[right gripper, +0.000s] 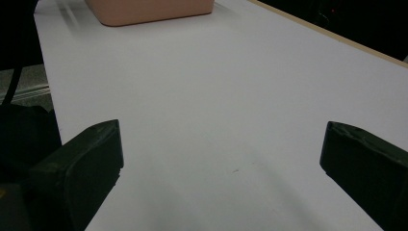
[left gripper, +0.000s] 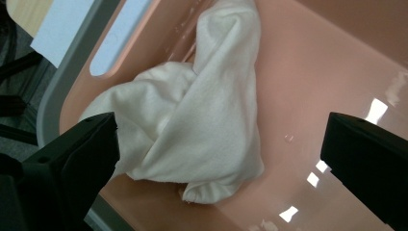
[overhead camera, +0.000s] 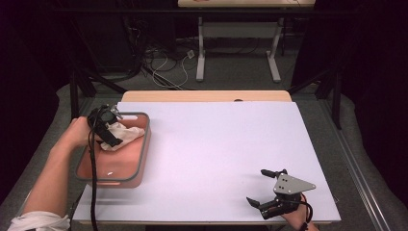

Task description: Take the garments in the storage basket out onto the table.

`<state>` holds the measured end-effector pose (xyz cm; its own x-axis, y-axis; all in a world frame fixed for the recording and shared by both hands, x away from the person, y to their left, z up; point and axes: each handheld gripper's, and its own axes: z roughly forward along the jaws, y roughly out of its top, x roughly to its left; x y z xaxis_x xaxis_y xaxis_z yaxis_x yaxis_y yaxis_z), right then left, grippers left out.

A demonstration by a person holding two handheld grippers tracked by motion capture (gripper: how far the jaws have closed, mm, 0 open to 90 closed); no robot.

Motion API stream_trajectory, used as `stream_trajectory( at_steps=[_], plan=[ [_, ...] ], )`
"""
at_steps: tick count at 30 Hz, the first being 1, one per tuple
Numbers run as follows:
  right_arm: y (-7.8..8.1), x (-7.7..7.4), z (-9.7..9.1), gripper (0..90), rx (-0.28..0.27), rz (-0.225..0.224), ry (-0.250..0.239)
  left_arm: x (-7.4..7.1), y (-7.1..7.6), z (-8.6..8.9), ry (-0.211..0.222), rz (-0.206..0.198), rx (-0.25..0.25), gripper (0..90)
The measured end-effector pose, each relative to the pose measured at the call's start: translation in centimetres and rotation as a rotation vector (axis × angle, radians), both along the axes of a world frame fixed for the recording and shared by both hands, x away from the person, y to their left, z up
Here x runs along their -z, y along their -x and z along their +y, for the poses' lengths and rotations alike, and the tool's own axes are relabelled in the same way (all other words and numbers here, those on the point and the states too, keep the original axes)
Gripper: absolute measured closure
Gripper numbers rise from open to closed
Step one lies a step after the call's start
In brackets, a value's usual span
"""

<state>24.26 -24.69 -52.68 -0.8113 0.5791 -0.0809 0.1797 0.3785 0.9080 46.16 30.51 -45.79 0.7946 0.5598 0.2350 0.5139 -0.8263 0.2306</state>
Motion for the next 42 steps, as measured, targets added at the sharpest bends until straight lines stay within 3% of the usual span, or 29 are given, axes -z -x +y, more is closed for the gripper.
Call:
stream_trajectory(
  at_steps=[4,11,15,16,26,30,37,42],
  plan=[
    [0.0,0.0,0.1,0.8,-0.001,0.006,0.001,0.6,-0.4,-0.3,-0.054,0.014,0.005,0.0],
    [0.0,0.0,0.0,0.8,-0.002,0.003,0.001,1.6,-1.0,-0.6,-0.084,0.030,0.000,5.2],
    [0.0,0.0,0.0,0.8,-0.004,0.003,0.000,2.0,-1.2,-0.8,-0.100,0.044,0.003,16.0],
    [0.0,0.0,0.0,0.8,-0.005,0.003,0.000,2.3,-1.4,-1.0,-0.124,0.051,-0.002,16.3],
    [0.0,0.0,0.0,0.8,-0.007,0.008,-0.009,4.3,-2.0,-1.1,-0.173,0.074,-0.023,26.6],
    [0.0,0.0,0.0,0.8,-0.006,0.010,-0.010,4.8,-2.0,-1.0,-0.172,0.089,-0.020,37.5],
    [0.0,0.0,0.0,0.8,-0.005,0.012,-0.009,4.4,-1.8,-0.6,-0.138,0.106,0.003,63.5],
    [0.0,0.0,0.0,0.8,-0.005,0.013,-0.007,3.8,-1.5,-0.5,-0.118,0.116,0.030,67.8]
  ],
)
